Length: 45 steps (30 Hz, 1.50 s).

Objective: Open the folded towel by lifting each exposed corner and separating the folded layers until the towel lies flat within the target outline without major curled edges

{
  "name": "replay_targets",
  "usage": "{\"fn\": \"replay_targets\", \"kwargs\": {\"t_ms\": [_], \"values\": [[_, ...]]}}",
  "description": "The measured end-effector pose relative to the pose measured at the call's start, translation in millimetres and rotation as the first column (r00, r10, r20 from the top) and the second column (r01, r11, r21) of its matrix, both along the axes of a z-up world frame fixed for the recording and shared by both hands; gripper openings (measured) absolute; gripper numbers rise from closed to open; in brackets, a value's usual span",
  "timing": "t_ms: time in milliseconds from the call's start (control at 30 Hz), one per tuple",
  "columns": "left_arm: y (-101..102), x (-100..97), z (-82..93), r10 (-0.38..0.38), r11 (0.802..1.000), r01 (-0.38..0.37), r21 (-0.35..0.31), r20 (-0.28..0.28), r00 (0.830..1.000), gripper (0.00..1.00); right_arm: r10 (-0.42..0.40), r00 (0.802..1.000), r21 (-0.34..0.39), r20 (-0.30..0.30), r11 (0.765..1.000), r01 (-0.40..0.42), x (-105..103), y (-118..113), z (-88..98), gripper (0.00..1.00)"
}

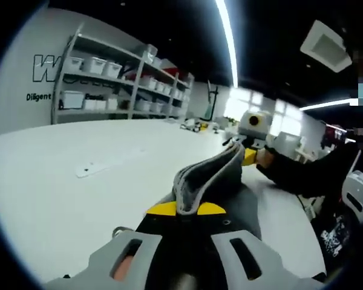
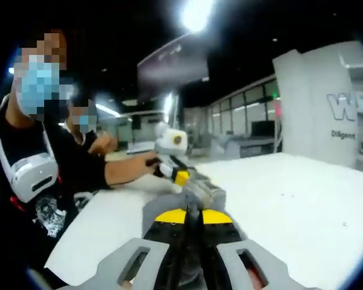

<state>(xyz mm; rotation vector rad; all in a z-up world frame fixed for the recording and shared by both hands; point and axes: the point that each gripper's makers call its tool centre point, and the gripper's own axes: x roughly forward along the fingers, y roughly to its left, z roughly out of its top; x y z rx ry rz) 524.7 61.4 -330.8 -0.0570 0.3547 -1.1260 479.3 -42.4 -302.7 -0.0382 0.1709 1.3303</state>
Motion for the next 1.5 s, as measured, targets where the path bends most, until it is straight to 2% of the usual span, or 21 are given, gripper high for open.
{"fn": "replay_targets", "kwargs": {"t_ms": [300,400,633,867,900,933,1067,1300,1433,1500], "values": [[0.1,-27.0,23.6,-0.025,1.000,0.025,-0.006,0.038,0.999,0.06,0.019,0.998,-0.010,0.053,1.000,-0.019,-31.0,3.4,17.3,0.01],[-0.9,-41.5,32.8,-0.039,0.999,0.039,-0.003,0.064,0.997,0.06,0.023,0.995,-0.001,0.101,1.000,-0.023,-41.4,1.9,25.5,0.01],[0.8,-59.7,40.9,-0.042,0.999,0.042,0.003,0.086,0.995,0.06,0.006,0.995,-0.003,0.096,1.000,-0.006,-52.6,-0.5,28.0,0.01],[0.8,-87.3,48.2,-0.055,0.998,0.054,0.008,0.109,0.993,0.06,0.017,0.994,-0.009,0.103,1.000,-0.017,-81.2,-1.6,33.5,0.02],[0.8,-92.0,48.4,-0.058,0.998,0.058,0.007,0.113,0.992,0.07,0.024,0.993,-0.015,0.116,1.000,-0.022,-86.1,-1.4,33.3,0.01],[0.6,-96.4,48.1,-0.061,0.998,0.061,0.008,0.117,0.991,0.07,0.038,0.987,-0.033,0.154,0.999,-0.034,-92.3,-1.2,31.6,0.01],[0.7,-108.9,43.6,-0.069,0.997,0.066,0.029,0.126,0.990,0.07,0.048,0.987,-0.060,0.152,0.997,-0.039,-106.7,0.4,24.9,0.01],[5.2,-129.6,43.2,-0.067,0.998,0.064,0.024,0.138,0.988,0.07,0.054,0.986,-0.052,0.155,0.998,-0.047,-124.9,2.2,22.4,0.01],[1.1,-149.6,39.4,-0.071,0.997,0.067,0.028,0.166,0.984,0.07,0.084,0.968,-0.075,0.235,0.995,-0.068,-139.6,3.5,18.1,0.01],[1.5,-157.0,37.9,-0.079,0.997,0.073,0.036,0.192,0.978,0.07,0.090,0.965,-0.077,0.246,0.994,-0.073,-144.8,4.0,15.1,0.01]]}}
